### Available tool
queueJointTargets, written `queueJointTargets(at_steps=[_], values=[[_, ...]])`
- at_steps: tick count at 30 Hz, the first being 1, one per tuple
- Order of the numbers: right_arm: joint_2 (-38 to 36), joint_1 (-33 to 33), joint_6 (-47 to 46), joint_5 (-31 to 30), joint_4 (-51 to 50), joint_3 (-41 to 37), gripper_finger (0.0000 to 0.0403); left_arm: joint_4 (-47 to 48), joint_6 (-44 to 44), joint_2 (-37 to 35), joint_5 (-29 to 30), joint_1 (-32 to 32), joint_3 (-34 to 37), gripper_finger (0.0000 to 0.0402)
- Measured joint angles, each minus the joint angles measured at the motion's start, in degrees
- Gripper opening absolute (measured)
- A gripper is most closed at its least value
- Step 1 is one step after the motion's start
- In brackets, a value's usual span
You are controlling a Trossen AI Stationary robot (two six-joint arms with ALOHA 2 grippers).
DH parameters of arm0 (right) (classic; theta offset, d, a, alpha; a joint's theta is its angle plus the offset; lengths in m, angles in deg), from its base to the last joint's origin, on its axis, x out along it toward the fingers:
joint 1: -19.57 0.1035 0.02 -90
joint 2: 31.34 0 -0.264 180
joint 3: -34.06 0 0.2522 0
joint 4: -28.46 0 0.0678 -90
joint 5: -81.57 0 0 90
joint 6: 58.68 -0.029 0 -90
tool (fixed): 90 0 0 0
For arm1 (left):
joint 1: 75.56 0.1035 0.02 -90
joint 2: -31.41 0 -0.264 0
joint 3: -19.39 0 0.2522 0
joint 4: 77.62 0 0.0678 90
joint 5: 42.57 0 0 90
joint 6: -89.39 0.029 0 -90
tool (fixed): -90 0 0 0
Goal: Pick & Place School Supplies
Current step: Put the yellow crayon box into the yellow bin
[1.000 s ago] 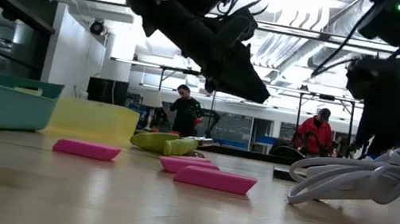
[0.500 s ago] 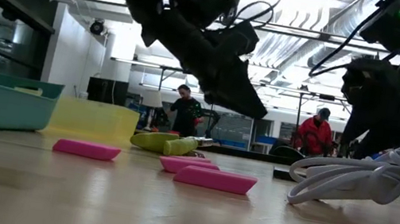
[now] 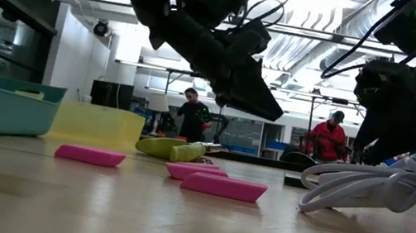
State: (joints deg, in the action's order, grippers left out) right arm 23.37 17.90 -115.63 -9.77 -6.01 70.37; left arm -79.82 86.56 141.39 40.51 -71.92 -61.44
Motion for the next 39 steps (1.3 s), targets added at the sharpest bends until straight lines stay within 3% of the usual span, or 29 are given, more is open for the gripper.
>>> queueJointTargets(at_steps=[8,25,39], values=[[0.0,0.0,0.2,0.4,0.5,0.0,0.019,-0.1,0.0,0.6,0.2,0.0,0.1,0.0117],[0.0,-0.7,-3.1,7.7,1.2,0.0,0.019,-3.9,3.1,4.6,-2.0,0.2,-0.1,0.0117],[0.0,-0.8,-2.9,3.7,-2.8,0.0,0.019,-5.3,0.1,4.8,-4.2,-1.2,-0.6,0.0117]])
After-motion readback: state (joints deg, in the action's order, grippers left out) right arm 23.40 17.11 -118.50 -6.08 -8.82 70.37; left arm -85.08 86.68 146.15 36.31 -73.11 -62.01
